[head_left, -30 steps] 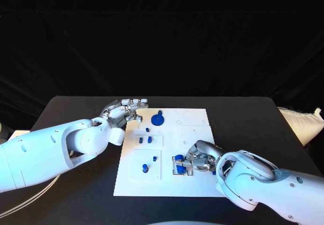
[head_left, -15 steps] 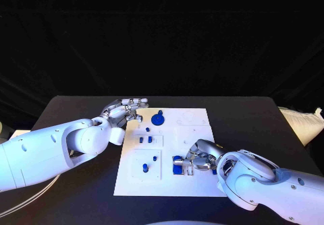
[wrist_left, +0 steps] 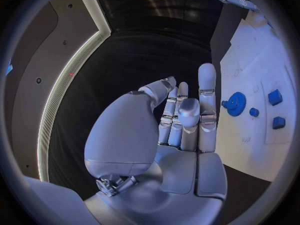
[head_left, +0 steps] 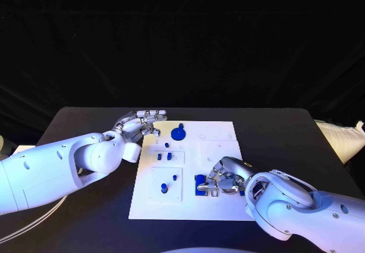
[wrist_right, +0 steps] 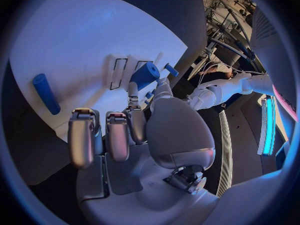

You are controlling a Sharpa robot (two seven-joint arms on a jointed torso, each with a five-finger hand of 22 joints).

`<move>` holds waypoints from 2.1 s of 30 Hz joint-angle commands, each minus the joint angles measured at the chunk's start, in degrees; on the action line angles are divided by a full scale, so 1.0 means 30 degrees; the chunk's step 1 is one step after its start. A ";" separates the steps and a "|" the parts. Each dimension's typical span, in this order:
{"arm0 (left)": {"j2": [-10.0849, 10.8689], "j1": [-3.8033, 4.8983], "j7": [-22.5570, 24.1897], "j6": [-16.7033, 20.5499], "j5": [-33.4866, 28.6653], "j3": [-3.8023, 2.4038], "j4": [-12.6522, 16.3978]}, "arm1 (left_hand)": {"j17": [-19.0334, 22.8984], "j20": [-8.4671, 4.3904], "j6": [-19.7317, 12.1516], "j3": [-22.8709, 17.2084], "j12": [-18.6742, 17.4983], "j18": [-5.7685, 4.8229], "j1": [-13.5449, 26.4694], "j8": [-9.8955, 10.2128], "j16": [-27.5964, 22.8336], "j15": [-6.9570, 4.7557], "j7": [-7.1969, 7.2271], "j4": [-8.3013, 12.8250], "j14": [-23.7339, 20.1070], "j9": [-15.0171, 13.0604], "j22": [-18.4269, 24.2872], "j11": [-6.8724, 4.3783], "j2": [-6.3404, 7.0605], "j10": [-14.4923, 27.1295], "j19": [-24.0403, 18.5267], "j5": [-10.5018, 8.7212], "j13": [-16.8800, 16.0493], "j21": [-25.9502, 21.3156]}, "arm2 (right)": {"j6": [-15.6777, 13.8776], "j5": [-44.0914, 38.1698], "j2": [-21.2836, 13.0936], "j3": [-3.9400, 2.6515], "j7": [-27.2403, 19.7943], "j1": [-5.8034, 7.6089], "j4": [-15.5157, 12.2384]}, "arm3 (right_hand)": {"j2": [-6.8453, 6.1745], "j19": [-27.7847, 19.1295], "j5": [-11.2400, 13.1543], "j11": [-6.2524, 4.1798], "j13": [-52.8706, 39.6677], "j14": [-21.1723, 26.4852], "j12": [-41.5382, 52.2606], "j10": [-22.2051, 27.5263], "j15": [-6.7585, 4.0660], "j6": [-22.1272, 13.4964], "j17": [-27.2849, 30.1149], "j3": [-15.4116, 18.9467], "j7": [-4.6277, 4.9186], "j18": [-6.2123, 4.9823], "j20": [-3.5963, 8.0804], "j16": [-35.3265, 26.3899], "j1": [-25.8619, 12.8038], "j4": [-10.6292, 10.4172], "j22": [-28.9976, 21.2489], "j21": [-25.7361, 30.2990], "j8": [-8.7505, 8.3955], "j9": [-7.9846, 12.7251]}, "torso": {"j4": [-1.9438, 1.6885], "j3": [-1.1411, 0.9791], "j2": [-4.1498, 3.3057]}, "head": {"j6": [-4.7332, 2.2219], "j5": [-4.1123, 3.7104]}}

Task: Assemble the parts on the task board

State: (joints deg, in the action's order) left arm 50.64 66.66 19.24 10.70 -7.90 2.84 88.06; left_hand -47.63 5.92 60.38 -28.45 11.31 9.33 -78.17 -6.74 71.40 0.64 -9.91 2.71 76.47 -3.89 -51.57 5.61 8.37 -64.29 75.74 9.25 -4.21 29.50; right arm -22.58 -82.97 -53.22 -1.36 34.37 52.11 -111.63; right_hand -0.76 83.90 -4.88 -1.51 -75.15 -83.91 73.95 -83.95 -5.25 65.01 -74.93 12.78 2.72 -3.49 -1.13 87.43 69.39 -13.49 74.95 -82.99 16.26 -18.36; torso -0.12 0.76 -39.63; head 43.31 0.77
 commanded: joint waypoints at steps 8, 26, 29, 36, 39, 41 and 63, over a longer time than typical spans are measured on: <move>-0.0009 0.0003 0.0045 -0.0407 -0.0048 -0.0011 0.0071 | 0.0018 -0.0003 -0.0068 0.0043 0.0105 0.0332 0.0029 0.0079 -0.0077 -0.0020 0.0000 0.0027 -0.0175 0.0002 0.0027 0.0042 -0.0162 0.0108 -0.0138 0.0054 0.0022 -0.0080 | 0.0821 -0.0685 0.0316 0.0001 -0.0002 -0.0031 0.0442 | 0.0414 0.0842 -0.0217 -0.0138 -0.1445 -0.1779 -0.0156 -0.0493 -0.0103 0.0071 -0.3688 -0.0121 -0.0123 0.0403 0.0191 0.0142 0.0328 0.0071 0.1824 -0.0155 0.0243 -0.0204 | -0.0045 0.0017 -0.0003 | 0.0034 -0.0031; 0.0087 0.0003 0.0034 -0.0416 -0.0048 -0.0011 0.0093 | 0.0018 -0.0003 -0.0068 0.0043 0.0105 0.0332 0.0029 0.0079 -0.0077 -0.0020 0.0000 0.0027 -0.0175 0.0002 0.0027 0.0042 -0.0162 0.0108 -0.0138 0.0054 0.0022 -0.0080 | 0.1257 -0.1933 0.0273 0.0008 0.0156 -0.0170 0.0679 | 0.0529 0.0864 0.0615 -0.0296 -0.1166 -0.1789 -0.0630 -0.0501 -0.0246 0.0179 -0.3769 -0.0806 -0.0277 0.0419 0.0327 0.0181 0.2618 0.1790 0.1902 -0.0189 0.0533 -0.0714 | 0.0004 -0.0024 0.0002 | 0.0067 0.0040; 0.0095 0.0003 0.0034 -0.0425 -0.0048 -0.0011 0.0086 | 0.0018 -0.0003 -0.0068 0.0043 0.0105 0.0332 0.0029 0.0079 -0.0077 -0.0020 0.0000 0.0027 -0.0175 0.0002 0.0027 0.0042 -0.0162 0.0108 -0.0138 0.0054 0.0022 -0.0080 | 0.0465 -0.1770 0.0094 0.0003 0.0002 -0.0193 0.0484 | 0.0510 0.0859 0.0564 -0.0242 -0.1187 -0.1786 -0.0607 -0.0514 -0.0210 0.0110 -0.3758 -0.0689 -0.0210 0.0419 0.0315 0.0175 0.2132 0.1556 0.1893 -0.0180 0.0515 -0.0766 | 0.0006 -0.0038 -0.0003 | 0.0044 0.0034; 0.0090 0.0001 0.0022 -0.0387 -0.0048 -0.0009 0.0053 | 0.0055 0.0003 -0.0079 0.0066 0.0133 0.0334 0.0042 0.0072 -0.0082 -0.0014 -0.0005 0.0039 -0.0200 0.0002 0.0036 0.0046 -0.0187 0.0147 -0.0150 0.0057 0.0023 -0.0094 | -0.0774 0.2284 -0.1463 -0.0011 -0.2548 0.0056 -0.0128 | 0.0548 0.0757 0.0045 -0.0026 -0.0930 -0.1764 -0.1143 -0.0259 -0.0041 -0.0540 -0.3660 -0.0619 0.0040 0.0372 0.0187 0.0115 0.1366 0.0995 0.1684 -0.0013 0.0125 -0.0777 | -0.0021 0.0018 0.0042 | -0.0012 -0.0078; 0.0107 0.0001 0.0017 -0.0362 -0.0048 -0.0008 0.0065 | 0.0055 0.0003 -0.0079 0.0066 0.0133 0.0334 0.0042 0.0072 -0.0082 -0.0014 -0.0005 0.0039 -0.0200 0.0002 0.0036 0.0046 -0.0187 0.0147 -0.0150 0.0057 0.0023 -0.0094 | -0.0641 0.3440 -0.2407 -0.0012 -0.3003 0.0271 -0.0432 | 0.0520 0.0741 -0.1033 0.0153 -0.0731 -0.1776 -0.1551 -0.0060 0.0115 -0.0979 -0.3726 -0.0454 0.0240 0.0371 0.0060 0.0150 0.1347 0.0972 0.1678 0.0001 -0.0243 -0.0699 | 0.0043 0.0013 0.0013 | -0.0100 -0.0087; 0.0104 0.0001 0.0012 -0.0364 -0.0048 -0.0008 0.0070 | 0.0055 0.0003 -0.0079 0.0066 0.0133 0.0334 0.0042 0.0072 -0.0082 -0.0014 -0.0005 0.0039 -0.0200 0.0002 0.0036 0.0046 -0.0187 0.0147 -0.0150 0.0057 0.0023 -0.0094 | -0.0326 0.3395 -0.3029 -0.0010 -0.2931 0.0375 -0.0598 | 0.0631 0.0736 -0.1207 0.0210 -0.0520 -0.1782 -0.1930 0.0080 0.0165 -0.1108 -0.3759 -0.0446 0.0312 0.0369 0.0006 0.0167 0.1442 0.1006 0.1679 0.0005 -0.0408 -0.0649 | 0.0065 0.0012 0.0023 | -0.0113 -0.0152; 0.0066 -0.0001 0.0019 -0.0476 -0.0048 -0.0006 0.0110 | 0.0055 0.0003 -0.0079 0.0066 0.0133 0.0334 0.0042 0.0072 -0.0082 -0.0014 -0.0005 0.0039 -0.0200 0.0002 0.0036 0.0046 -0.0187 0.0147 -0.0150 0.0057 0.0023 -0.0094 | 0.1266 -0.2886 -0.4791 0.0204 -0.0645 -0.0066 -0.0631 | 0.1385 0.0803 -0.1996 0.0305 -0.0218 -0.1796 -0.2529 0.0115 0.0281 -0.0606 -0.3854 -0.0976 0.0417 0.0412 -0.0164 0.0212 0.2336 0.1216 0.1924 -0.0147 -0.1636 0.0130 | 0.0070 0.0015 0.0039 | -0.0253 -0.0644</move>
State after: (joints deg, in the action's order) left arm 50.96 66.65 19.02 10.47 -7.90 2.85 88.31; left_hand -47.52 5.92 60.38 -28.46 11.54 9.33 -78.17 -6.74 71.40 0.44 -9.91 2.70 76.26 -3.89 -51.52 5.62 8.37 -64.29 75.74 9.25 -4.21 29.50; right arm -20.31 -87.39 -67.73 -0.76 30.55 52.03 -113.58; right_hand 1.64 84.10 -10.54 -0.39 -86.61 -84.12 66.86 -83.21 -4.78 62.79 -74.90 9.87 3.95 -2.98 -1.36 87.88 75.44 -9.52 74.90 -83.21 11.66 -18.05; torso 0.20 0.76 -39.55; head 42.52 -1.15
